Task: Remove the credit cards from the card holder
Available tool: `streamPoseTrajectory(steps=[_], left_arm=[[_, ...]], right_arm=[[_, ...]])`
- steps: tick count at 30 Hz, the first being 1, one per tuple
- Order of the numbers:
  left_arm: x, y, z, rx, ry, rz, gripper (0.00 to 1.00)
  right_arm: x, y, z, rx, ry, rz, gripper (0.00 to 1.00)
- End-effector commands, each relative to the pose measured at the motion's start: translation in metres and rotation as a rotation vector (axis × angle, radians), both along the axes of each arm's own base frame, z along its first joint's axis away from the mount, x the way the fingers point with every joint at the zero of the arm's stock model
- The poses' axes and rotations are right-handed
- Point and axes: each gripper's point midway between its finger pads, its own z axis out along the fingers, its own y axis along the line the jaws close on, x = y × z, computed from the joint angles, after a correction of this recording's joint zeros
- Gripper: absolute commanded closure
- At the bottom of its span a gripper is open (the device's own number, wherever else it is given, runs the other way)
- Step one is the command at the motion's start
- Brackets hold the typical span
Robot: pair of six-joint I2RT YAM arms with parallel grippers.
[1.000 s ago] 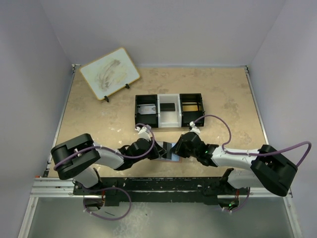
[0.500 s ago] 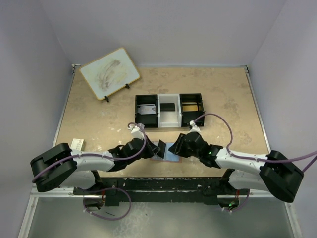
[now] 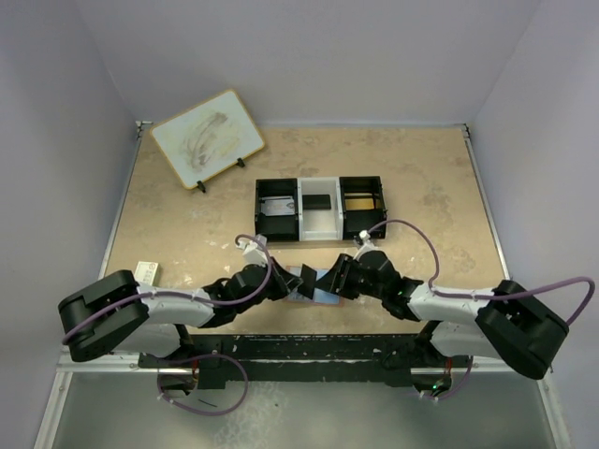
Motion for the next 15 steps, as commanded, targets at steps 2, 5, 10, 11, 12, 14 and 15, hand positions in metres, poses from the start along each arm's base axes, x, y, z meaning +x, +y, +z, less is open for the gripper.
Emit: streamPoseTrajectory(steps=[2, 5, 10, 11, 12, 14, 15], left_arm=[[0.005, -0.001, 0.008, -0.137, 0.021, 0.077, 1.0], [0.005, 0.003, 0.005, -0.162, 0.035, 0.102, 1.0], [0.004, 0.004, 0.007, -0.226, 0.05, 0.122, 1.0], [0.003, 0.003, 0.007, -0.226, 0.054, 0.118, 1.0], [0.003, 0.003, 0.006, -0.228, 0.057, 0.117, 1.0], [0.001, 0.002, 0.004, -0.228, 0.063, 0.115, 1.0], [0.0, 0.002, 0.002, -0.229, 0.066, 0.114, 1.0]], right_arm=[[-0.005, 0.017, 0.013, 0.158, 0.018, 0.054, 0.51], [-0.009, 0.019, 0.007, 0.185, 0.058, 0.049, 0.52], [-0.011, 0.021, -0.002, 0.218, 0.11, 0.032, 0.54], [-0.01, 0.021, -0.003, 0.222, 0.115, 0.026, 0.55], [-0.01, 0.021, -0.004, 0.226, 0.119, 0.022, 0.55], [-0.008, 0.022, -0.004, 0.225, 0.12, 0.017, 0.55], [-0.007, 0.022, -0.004, 0.223, 0.12, 0.015, 0.55]])
